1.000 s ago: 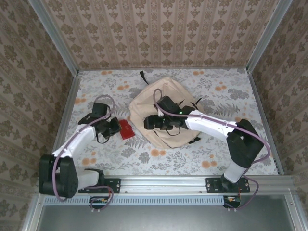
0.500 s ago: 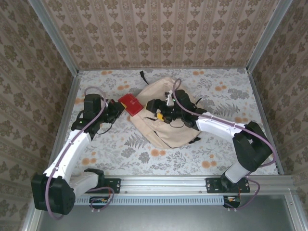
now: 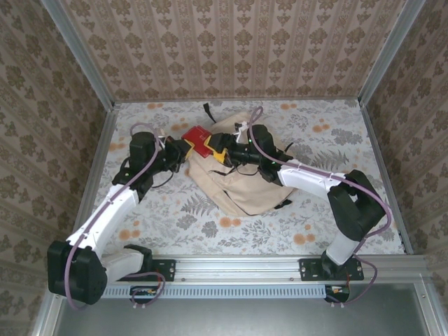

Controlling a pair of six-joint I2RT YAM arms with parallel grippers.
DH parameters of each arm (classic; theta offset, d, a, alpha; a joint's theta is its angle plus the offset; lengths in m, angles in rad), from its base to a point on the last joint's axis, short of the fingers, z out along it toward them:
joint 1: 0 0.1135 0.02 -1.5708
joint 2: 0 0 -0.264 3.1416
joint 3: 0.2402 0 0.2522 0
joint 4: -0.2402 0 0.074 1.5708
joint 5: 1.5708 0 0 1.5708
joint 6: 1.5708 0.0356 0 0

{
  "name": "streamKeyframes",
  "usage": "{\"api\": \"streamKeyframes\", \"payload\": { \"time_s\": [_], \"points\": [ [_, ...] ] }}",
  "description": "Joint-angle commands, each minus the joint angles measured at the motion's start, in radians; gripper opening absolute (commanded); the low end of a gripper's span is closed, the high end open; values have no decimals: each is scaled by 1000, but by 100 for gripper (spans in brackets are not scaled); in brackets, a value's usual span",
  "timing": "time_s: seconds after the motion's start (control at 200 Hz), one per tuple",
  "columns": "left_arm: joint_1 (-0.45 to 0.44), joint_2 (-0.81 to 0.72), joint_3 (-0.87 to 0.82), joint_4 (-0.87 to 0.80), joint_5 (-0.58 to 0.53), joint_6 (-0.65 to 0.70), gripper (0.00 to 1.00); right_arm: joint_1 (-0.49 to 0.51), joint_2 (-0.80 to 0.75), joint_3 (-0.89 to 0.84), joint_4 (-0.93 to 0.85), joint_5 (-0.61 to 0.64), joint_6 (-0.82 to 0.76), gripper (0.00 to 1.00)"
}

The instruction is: Pack books, pencil case, and school supplies into a backpack

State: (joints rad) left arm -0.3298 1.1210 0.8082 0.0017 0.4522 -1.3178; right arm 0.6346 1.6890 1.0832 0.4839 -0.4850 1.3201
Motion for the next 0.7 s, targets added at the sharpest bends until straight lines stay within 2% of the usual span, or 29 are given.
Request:
{"api": "streamKeyframes", "payload": {
  "time_s": [0.0,0.155,0.225,0.265,0.375,0.45,0.565,0.69],
  "points": [
    [-8,0,30,69,9,-42,0,7,8,7,82,4,27,48],
    [-14,-1,31,65,21,-49,1,5,-6,3,40,47,-10,32],
    [-14,1,33,62,34,-44,5,4,-10,3,29,58,-23,24],
    [-13,2,37,47,36,-35,12,3,-15,1,22,63,-33,20],
    [-14,3,59,-47,24,26,46,-9,-60,-17,-40,83,-94,16],
    [-13,10,73,-116,9,82,62,-29,-120,-47,-113,100,-165,16],
    [-13,39,93,-215,-10,175,69,-81,-233,-108,-248,105,-274,15],
    [-26,74,92,-253,-22,239,70,-198,-363,-142,-425,-19,-379,16]
  ]
}}
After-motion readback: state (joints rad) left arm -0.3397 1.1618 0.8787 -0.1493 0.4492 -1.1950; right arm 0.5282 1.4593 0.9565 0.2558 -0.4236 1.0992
